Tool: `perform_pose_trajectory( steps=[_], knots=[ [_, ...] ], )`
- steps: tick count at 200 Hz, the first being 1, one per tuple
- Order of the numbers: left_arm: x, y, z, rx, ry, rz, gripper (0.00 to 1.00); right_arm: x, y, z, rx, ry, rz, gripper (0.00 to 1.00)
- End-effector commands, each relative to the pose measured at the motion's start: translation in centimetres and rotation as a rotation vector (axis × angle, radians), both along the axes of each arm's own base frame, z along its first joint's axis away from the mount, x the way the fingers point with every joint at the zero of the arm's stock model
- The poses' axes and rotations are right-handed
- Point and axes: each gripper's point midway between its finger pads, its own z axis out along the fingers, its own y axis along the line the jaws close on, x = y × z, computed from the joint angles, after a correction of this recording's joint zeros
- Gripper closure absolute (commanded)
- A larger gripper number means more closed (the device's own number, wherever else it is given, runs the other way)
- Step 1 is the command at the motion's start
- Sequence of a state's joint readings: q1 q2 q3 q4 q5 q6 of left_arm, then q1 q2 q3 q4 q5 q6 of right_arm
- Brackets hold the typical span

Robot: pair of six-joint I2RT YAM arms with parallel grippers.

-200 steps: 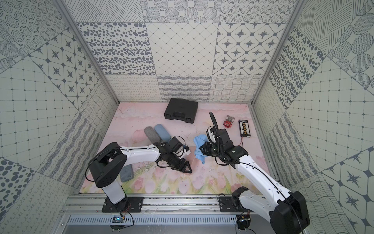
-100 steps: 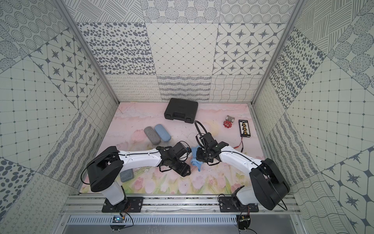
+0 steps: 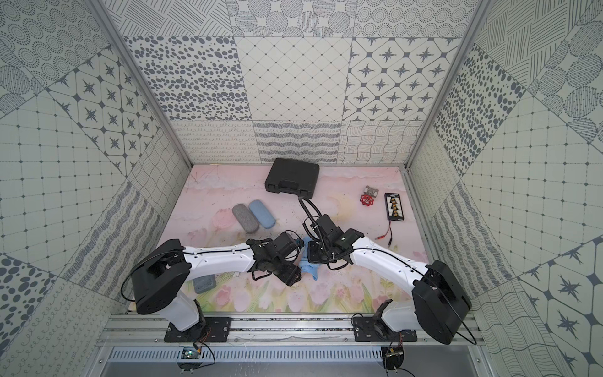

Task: Wipe the eyeglass case
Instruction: Wipe the dirt from the eyeglass case.

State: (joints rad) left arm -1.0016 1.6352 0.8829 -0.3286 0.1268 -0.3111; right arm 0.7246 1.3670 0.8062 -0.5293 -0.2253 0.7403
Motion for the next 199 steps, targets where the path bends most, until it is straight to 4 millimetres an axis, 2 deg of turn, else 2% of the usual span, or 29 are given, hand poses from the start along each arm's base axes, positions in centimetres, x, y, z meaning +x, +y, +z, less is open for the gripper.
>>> perform_pose_trajectory(
  steps=[1, 11, 19, 31, 43, 58, 73, 109, 132, 146, 155, 163, 182, 199],
  knots=[
    [0.7, 0.2, 0.8, -0.007, -0.086, -0.010, 0.99, 0.6, -2.3, -3.8, 0.006, 0.107, -0.109, 1.00],
    [0.6, 0.2, 0.9, -0.020, -0.094, -0.008, 0.99, 1.6, -5.2, -5.2, -0.095, 0.113, -0.137, 1.00],
    [0.6, 0.2, 1.0, -0.033, -0.106, -0.011, 0.99, 2.7, -7.6, -5.4, -0.220, 0.085, -0.145, 1.00],
    [0.4, 0.1, 1.1, -0.031, -0.140, -0.028, 0.99, 4.9, -9.8, -3.9, -0.387, -0.007, -0.126, 1.00],
    [0.3, 0.0, 1.2, -0.013, -0.186, -0.058, 0.99, 6.9, -9.8, -1.3, -0.417, -0.083, -0.107, 1.00],
    [0.1, 0.0, 0.9, 0.035, -0.245, -0.100, 0.99, 8.6, -7.4, 1.7, -0.339, -0.164, -0.062, 1.00],
    [0.2, 0.4, 0.5, 0.096, -0.294, -0.123, 0.99, 8.8, -4.2, 2.5, -0.253, -0.137, 0.022, 1.00],
    [0.4, 0.8, 0.6, 0.201, -0.392, -0.165, 1.00, 7.9, 3.8, 0.7, -0.096, -0.027, 0.142, 1.00],
    [0.6, 0.8, 1.0, 0.228, -0.437, -0.163, 1.00, 5.1, 9.6, -0.6, 0.051, 0.078, 0.221, 1.00],
    [0.6, 1.1, 0.8, 0.241, -0.444, -0.159, 1.00, 3.3, 10.9, -1.7, 0.130, 0.168, 0.250, 1.00],
    [0.7, 1.3, 0.6, 0.257, -0.444, -0.153, 1.00, 2.4, 10.1, -2.7, 0.139, 0.214, 0.243, 1.00],
    [0.7, 1.7, 0.2, 0.275, -0.439, -0.146, 1.00, 2.0, 8.4, -3.7, 0.125, 0.239, 0.222, 1.00],
    [0.6, 2.3, -0.4, 0.299, -0.418, -0.119, 1.00, 1.7, 2.2, -6.0, 0.048, 0.290, 0.133, 1.00],
    [0.7, 2.9, -0.9, 0.299, -0.374, -0.070, 1.00, 1.6, -3.4, -6.9, -0.054, 0.292, 0.074, 1.00]
  ],
)
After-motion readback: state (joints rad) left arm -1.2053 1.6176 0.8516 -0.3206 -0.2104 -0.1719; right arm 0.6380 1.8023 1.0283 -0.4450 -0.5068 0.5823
